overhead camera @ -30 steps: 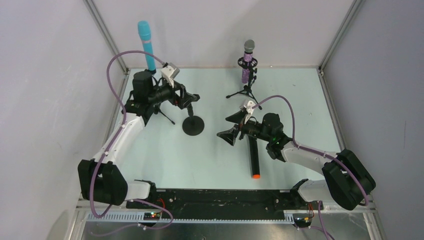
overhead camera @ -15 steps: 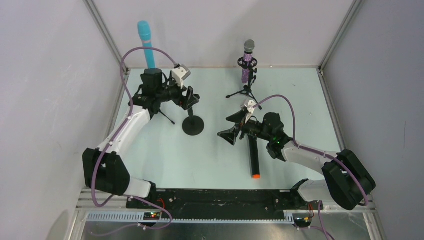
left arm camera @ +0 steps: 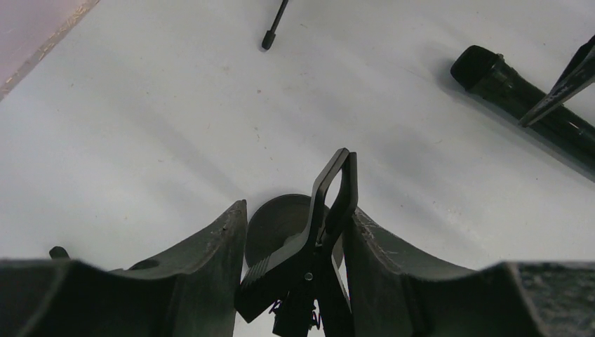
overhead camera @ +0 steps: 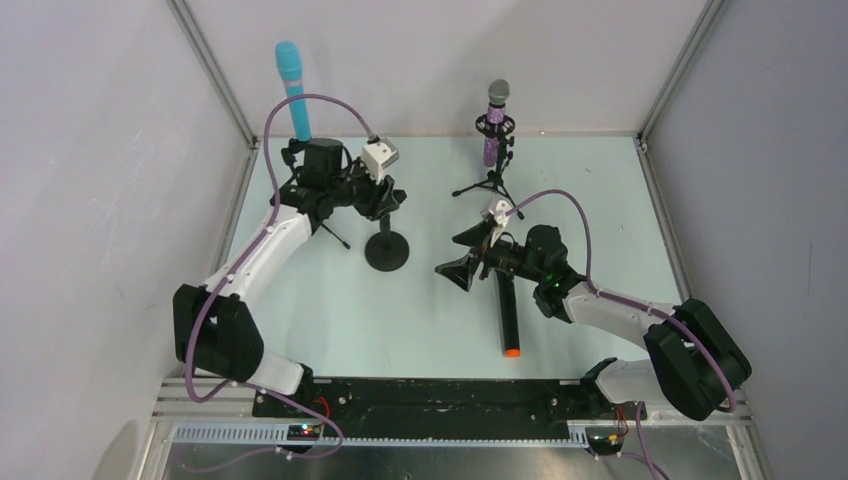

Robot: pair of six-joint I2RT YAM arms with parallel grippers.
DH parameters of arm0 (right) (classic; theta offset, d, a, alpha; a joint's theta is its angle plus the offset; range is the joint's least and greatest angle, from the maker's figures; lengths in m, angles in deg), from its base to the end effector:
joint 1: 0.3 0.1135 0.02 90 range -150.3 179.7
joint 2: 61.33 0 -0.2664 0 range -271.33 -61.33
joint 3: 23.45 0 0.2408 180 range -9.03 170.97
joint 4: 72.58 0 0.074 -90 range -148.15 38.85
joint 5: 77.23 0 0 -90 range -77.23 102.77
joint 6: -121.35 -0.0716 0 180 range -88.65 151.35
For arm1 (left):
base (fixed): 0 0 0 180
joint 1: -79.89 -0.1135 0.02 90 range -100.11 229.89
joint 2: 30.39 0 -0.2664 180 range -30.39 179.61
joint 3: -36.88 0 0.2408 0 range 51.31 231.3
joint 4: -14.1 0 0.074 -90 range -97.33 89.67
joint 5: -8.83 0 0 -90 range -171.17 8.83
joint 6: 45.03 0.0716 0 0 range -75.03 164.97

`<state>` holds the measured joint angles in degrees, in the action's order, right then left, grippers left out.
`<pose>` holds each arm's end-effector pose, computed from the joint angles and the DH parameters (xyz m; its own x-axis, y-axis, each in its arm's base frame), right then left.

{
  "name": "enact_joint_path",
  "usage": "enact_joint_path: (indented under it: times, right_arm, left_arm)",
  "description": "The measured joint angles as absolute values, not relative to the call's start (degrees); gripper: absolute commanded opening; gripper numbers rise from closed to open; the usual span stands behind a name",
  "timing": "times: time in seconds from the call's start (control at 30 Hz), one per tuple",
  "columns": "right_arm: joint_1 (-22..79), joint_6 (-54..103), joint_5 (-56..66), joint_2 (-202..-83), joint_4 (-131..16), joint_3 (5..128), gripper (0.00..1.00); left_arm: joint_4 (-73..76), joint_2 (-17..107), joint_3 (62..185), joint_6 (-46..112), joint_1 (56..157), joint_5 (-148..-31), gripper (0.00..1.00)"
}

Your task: Attach the microphones to the stand

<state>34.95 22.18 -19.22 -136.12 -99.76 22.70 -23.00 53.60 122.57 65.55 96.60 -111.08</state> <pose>0.2199 0.2019 0.2517 -0.1675 0.0472 -0.9847 -0.9069 0.3844 0.1726 0.3189 -0.1330 0.3068 -0.2950 0.4067 -0.8646 0.7928 0.6093 0.0161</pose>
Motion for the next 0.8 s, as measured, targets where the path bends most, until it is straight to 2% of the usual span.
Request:
enact_joint_path:
  times: [0.03, 0.1, 0.43, 0.8]
  right_arm:
    - [34.9, 22.1, -19.2, -136.1, -99.7, 22.7, 0.99]
    - [34.9, 22.0, -19.2, -136.1, -99.5, 22.7, 0.99]
    - [34.2, 20.6, -16.6, -134.5, -95.6, 22.7, 1.00]
    - [28.9, 13.7, -8.7, -130.8, -87.2, 22.7, 0.99]
  left_arm:
    - [-23.0, 53.6, 122.6, 65.7, 96.9, -111.1, 0.06]
    - [-23.2, 53.4, 122.7, 66.1, 97.5, -111.1, 0.01]
    - [-25.7, 51.6, 122.7, 66.0, 104.3, -111.6, 0.00]
    - [-26.6, 47.3, 122.9, 65.8, 112.4, -111.8, 0.00]
